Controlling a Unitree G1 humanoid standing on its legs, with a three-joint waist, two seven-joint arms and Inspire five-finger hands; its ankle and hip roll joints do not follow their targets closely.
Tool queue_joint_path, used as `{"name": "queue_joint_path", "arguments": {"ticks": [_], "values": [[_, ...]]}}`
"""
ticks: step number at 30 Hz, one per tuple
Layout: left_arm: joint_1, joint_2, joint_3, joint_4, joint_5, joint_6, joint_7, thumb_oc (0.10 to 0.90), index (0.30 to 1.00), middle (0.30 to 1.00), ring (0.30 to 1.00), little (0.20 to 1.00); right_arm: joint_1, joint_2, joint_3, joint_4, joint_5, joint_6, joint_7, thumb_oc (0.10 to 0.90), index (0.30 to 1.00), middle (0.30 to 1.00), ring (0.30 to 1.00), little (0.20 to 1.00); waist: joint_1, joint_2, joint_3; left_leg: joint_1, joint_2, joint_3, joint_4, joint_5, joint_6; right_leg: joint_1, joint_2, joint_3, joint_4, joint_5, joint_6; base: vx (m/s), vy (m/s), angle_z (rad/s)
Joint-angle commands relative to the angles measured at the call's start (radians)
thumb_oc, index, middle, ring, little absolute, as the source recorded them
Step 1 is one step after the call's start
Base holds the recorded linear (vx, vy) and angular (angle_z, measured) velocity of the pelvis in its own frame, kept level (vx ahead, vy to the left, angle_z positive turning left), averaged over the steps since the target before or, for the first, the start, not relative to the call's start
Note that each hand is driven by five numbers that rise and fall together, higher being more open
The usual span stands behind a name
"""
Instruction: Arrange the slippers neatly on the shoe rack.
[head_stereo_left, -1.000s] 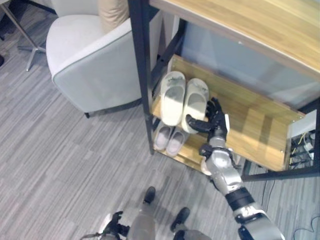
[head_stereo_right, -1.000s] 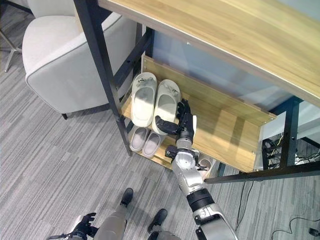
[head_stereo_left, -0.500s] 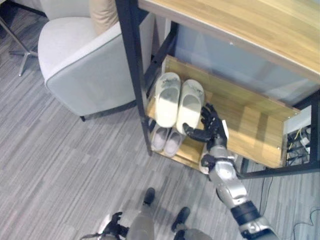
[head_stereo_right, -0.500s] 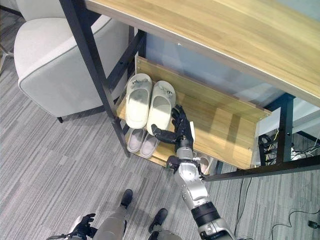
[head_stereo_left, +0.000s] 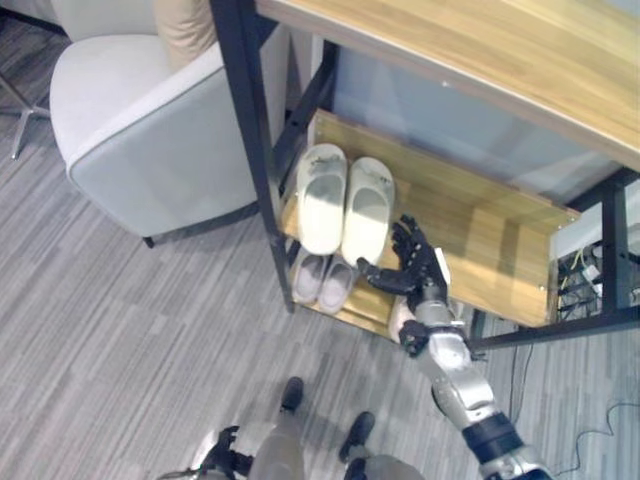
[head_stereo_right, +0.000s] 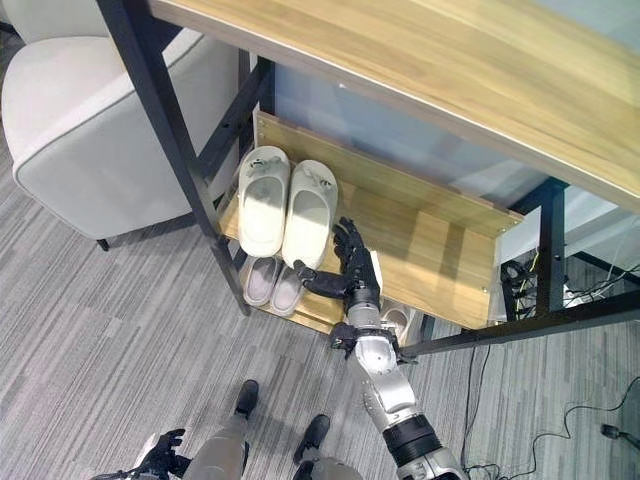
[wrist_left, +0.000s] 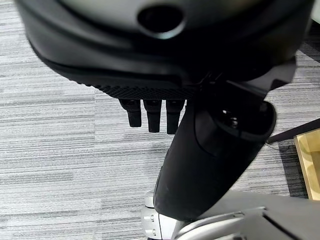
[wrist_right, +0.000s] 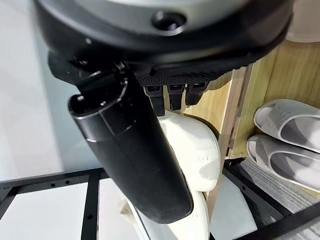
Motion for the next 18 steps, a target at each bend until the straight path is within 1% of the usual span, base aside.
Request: {"name": "queue_joint_path", "arguments": {"ticks": [1, 8, 13, 18], "values": [[-0.038, -0.076, -0.028, 0.039, -0.047, -0.035, -0.004, 0.8, 0.9, 0.9, 0.9, 0.9, -0.014, -0.002, 0.043, -0.153, 0.01, -0.082, 0.037, 0.8, 0.9, 0.9, 0.9, 0.9, 0.0, -0.001, -0.045, 0.091, 0.014, 0.102, -0.008, -0.142, -0.002, -0.027, -0.036, 0.043, 0.032, -0.037, 0.068, 0.0, 0.0, 0.0], [-0.044, -0.076, -0.032, 0.041, -0.054, -0.034, 0.004, 0.8, 0.9, 0.9, 0.9, 0.9, -0.059, 0.018, 0.082, -0.136, 0.003, -0.079, 0.034, 0.8, 0.9, 0.9, 0.9, 0.9, 0.005, -0.002, -0.05, 0.095, 0.014, 0.1, -0.008, -0.143, -0.002, -0.025, -0.033, 0.044, 0.031, -0.038, 0.067, 0.0, 0.0, 0.0], [-0.041, -0.075, -0.028, 0.046, -0.054, -0.034, 0.004, 0.8, 0.9, 0.9, 0.9, 0.9, -0.063, 0.01, 0.065, -0.135, -0.006, -0.08, 0.025, 0.8, 0.9, 0.9, 0.9, 0.9, 0.004, -0.004, -0.058, 0.1, 0.015, 0.102, -0.008, -0.146, 0.0, -0.021, -0.033, 0.045, 0.032, -0.037, 0.068, 0.0, 0.0, 0.0], [-0.039, -0.074, -0.017, 0.055, -0.047, -0.03, -0.003, 0.8, 0.9, 0.9, 0.9, 0.9, -0.042, -0.026, 0.029, -0.158, -0.033, -0.078, 0.022, 0.8, 0.9, 0.9, 0.9, 0.9, -0.004, -0.006, -0.07, 0.107, 0.015, 0.103, -0.008, -0.152, 0.002, -0.017, -0.033, 0.048, 0.03, -0.038, 0.068, 0.0, 0.0, 0.0]]}}
